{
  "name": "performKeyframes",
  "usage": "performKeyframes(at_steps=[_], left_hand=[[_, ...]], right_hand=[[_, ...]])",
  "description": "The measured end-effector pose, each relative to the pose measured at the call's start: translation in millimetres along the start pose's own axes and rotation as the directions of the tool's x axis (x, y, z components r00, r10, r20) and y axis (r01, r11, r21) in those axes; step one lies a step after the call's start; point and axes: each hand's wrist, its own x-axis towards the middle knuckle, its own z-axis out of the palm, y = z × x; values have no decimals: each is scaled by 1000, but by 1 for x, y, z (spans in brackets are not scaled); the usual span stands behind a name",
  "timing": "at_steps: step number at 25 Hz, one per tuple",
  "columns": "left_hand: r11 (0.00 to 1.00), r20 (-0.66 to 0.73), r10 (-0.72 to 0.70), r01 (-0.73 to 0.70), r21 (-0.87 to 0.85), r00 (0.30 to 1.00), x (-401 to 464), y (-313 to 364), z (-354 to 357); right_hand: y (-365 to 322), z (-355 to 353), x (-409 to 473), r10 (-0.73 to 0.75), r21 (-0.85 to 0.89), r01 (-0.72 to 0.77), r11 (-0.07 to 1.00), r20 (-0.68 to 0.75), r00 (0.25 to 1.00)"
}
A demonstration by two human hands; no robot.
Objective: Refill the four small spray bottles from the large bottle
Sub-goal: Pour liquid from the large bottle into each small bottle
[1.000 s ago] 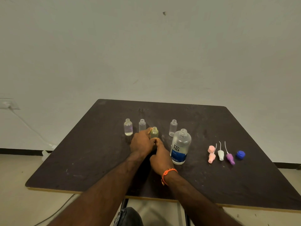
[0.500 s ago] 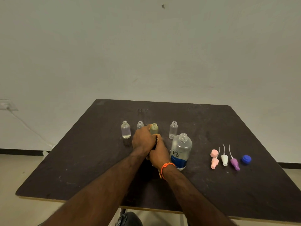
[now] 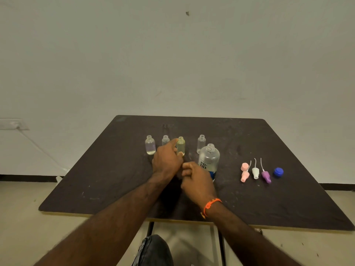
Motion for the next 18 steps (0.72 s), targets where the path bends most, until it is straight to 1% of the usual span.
performKeyframes(at_steps=[1, 2, 4, 5, 6, 7, 9, 10, 11, 12, 15, 18], left_hand=[[1000, 10, 21, -21, 1, 1000, -3, 0, -3], [999, 24, 51, -51, 3, 998, -4, -2, -5], [993, 81, 114, -114, -5, 990, -4, -2, -4], [991, 118, 135, -133, -24, 984, -3, 0, -3], [988, 160, 156, -151, -44, 975, -2, 3, 0], [983, 200, 181, -174, -53, 963, -2, 8, 1], [971, 238, 239, -233, -56, 941, -2, 15, 9], [965, 237, 262, -254, -65, 936, -2, 18, 12], [963, 230, 269, -258, -76, 935, -1, 20, 16], [964, 225, 265, -252, -87, 938, 0, 21, 19], [970, 216, 242, -227, -91, 946, 5, 28, 29], [968, 151, 244, -231, -100, 958, 10, 40, 45]], right_hand=[[1, -10, -10, -80, -104, 69, 992, -107, 991], [3, -22, -17, -169, -186, 128, 974, -225, 960], [4, -46, -27, -303, -224, 230, 947, -392, 869], [7, -56, -26, -343, -224, 270, 937, -434, 833], [11, -63, -18, -351, -226, 276, 934, -441, 826], [14, -70, -9, -328, -217, 257, 942, -413, 850], [20, -75, 11, -205, -152, 170, 974, -255, 945], [23, -75, 18, -157, -118, 139, 983, -163, 974], [25, -76, 23, -146, -104, 135, 985, -102, 984], [29, -77, 28, -165, -112, 154, 982, -94, 982], [33, -89, 36, -210, -162, 185, 969, -156, 965], [36, -107, 43, -174, -153, 144, 978, -207, 963]])
